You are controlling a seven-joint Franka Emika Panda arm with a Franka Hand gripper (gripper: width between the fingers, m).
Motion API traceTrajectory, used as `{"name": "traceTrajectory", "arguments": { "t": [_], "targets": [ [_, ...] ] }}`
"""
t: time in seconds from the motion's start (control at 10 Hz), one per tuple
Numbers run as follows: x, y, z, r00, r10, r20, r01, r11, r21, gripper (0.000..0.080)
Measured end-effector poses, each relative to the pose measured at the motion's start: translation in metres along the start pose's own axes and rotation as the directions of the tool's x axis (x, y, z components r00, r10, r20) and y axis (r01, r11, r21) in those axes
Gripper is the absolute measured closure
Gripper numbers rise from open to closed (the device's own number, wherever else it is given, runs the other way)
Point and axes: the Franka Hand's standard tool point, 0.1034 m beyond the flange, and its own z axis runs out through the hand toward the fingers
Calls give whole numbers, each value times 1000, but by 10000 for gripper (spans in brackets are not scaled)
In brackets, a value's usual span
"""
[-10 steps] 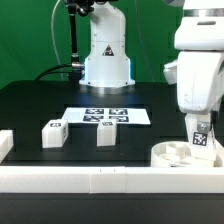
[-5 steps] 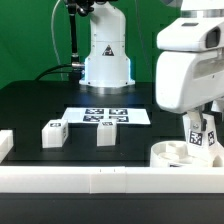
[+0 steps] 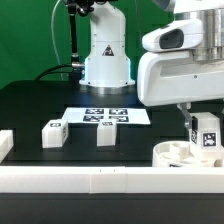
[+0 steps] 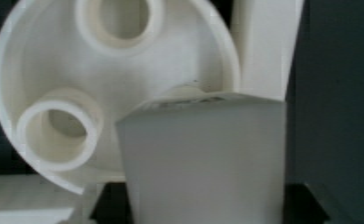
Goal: Assemble stool
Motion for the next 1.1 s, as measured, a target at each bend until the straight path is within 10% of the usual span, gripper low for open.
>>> {"name": "traceTrajectory", "arguments": {
  "t": [1.1],
  "targets": [
    [-1,-3,1,662,750,10,-750,662,7,456]
  ]
}}
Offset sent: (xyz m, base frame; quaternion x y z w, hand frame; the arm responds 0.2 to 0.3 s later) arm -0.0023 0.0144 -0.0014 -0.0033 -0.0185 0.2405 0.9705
